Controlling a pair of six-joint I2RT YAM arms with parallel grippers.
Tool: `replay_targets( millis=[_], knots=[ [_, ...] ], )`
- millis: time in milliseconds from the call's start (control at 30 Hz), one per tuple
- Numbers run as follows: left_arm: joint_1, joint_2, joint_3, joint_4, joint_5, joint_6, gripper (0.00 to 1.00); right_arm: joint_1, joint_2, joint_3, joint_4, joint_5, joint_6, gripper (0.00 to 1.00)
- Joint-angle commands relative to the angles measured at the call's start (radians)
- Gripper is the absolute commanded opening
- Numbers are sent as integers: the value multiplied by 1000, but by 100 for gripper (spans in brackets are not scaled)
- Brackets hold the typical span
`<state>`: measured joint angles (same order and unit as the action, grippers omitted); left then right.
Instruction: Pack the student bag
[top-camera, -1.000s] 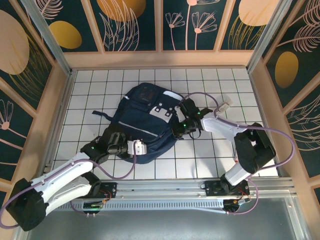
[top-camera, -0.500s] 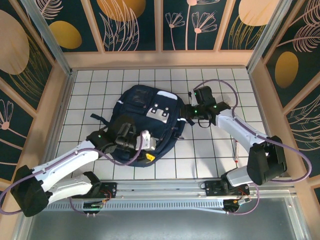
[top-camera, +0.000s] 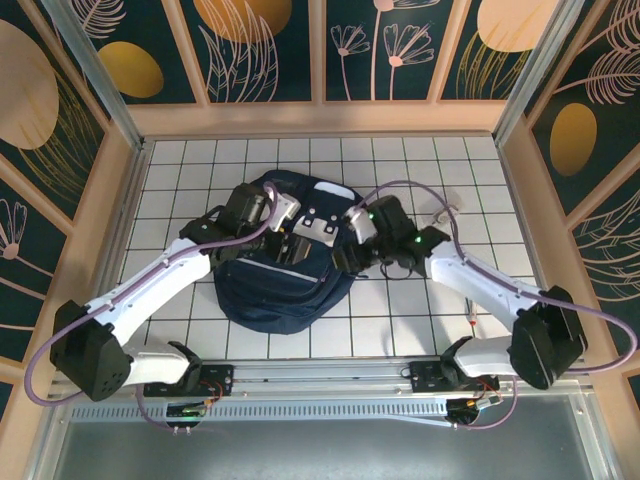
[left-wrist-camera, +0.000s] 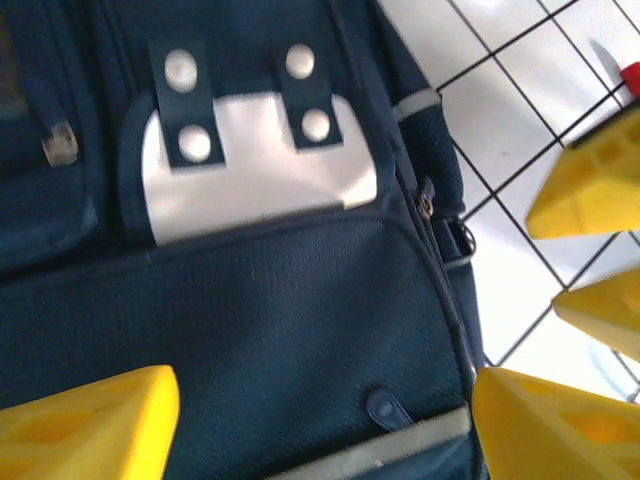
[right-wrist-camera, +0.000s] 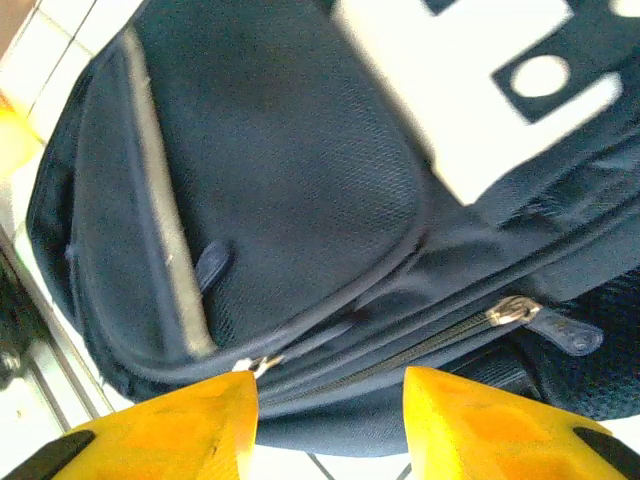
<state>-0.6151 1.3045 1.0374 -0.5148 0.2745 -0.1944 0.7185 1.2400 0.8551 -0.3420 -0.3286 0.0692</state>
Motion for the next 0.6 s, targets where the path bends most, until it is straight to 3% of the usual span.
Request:
replay_targets(
  millis=[0,100,167,300,400,567],
  knots=[
    [-11,14,32,-66,74,-122,71,6,-159,-112,194,160,-200,44],
    [-84,76,73,-88,33,-191,67,1,-295,-240,346,255,-331,50],
    [-136,99,72,-41,17,-279,66,-9,-352,-283,401,324,-337,54],
    [-201,223,150,-113,-86,-464,52,-68,-384,-294,402,508,-181,57],
    [-272,299,218,-194,-283,-518,53,-118,-371,-286,366,588,-32,61],
    [-350,372,298,-245,-446,-621,56,-148,-352,-301,346,608,74,64]
  ],
)
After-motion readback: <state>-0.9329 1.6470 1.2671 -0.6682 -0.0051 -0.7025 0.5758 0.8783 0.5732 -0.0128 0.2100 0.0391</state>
